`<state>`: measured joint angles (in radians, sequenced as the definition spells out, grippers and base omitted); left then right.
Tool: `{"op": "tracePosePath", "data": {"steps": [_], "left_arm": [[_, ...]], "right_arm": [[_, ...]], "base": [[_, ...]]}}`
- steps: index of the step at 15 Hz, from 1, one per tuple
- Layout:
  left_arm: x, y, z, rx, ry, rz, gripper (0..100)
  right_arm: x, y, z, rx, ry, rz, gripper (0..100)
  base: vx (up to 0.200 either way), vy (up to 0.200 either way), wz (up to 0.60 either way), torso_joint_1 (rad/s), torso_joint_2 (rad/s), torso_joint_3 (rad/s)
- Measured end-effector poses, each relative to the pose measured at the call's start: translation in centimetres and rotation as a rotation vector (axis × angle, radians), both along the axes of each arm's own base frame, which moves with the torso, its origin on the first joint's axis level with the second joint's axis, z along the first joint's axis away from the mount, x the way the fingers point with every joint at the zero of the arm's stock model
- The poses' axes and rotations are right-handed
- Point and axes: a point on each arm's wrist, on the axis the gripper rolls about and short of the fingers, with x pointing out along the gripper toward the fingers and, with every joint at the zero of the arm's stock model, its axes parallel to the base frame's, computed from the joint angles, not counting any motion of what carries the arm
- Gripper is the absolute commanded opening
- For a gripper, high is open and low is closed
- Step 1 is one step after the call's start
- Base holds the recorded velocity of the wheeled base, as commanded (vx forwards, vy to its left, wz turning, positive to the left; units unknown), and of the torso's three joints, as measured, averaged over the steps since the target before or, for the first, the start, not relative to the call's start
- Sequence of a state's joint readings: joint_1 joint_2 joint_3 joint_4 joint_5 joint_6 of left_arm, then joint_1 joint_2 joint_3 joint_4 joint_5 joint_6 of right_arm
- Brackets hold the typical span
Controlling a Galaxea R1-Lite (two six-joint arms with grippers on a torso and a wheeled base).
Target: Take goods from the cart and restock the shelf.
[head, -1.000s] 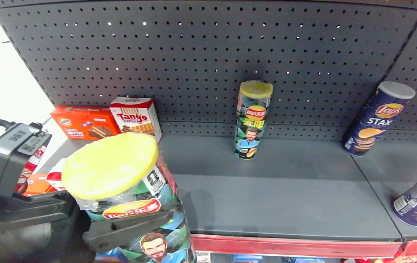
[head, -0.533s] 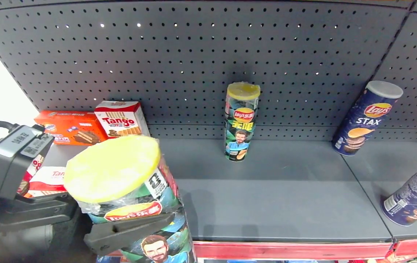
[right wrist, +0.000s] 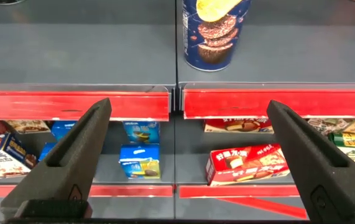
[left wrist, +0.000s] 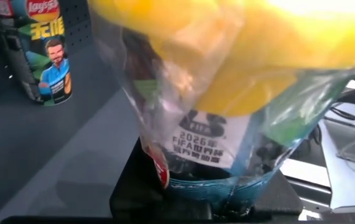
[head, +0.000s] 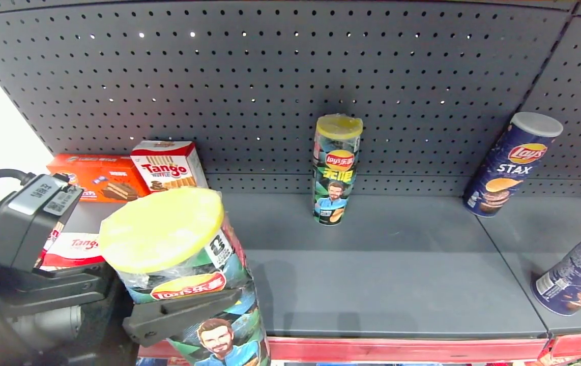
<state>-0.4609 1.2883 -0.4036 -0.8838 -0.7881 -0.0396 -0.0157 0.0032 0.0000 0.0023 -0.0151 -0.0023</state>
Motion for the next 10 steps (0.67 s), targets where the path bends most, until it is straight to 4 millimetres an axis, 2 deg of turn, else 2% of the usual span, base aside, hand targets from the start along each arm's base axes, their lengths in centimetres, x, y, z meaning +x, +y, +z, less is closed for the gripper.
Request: {"op": "tracePosePath", "data": {"steps": [7,8,10], "left_arm": [[0.8,0.6,0.5,-0.009,-0.009,0.044,0],[0.8,0.6,0.5,-0.010,-0.009,0.045,0],[0.9,0.5,0.5,-0.008,-0.011,0.043,0]], "right_arm": [[0.0,0.0,0.2,0.040,-0.003,-0.006,100],[-0.3,0.0,1.2,0.056,-0.033,-0.001,100],[-0.7,0.0,5.3,0.090,-0.099,0.027,100]], "base": [[0.000,0.000,0.00,0.000,0.00,0.000],[0.000,0.000,0.00,0.000,0.00,0.000],[0.000,0.000,0.00,0.000,0.00,0.000]]}}
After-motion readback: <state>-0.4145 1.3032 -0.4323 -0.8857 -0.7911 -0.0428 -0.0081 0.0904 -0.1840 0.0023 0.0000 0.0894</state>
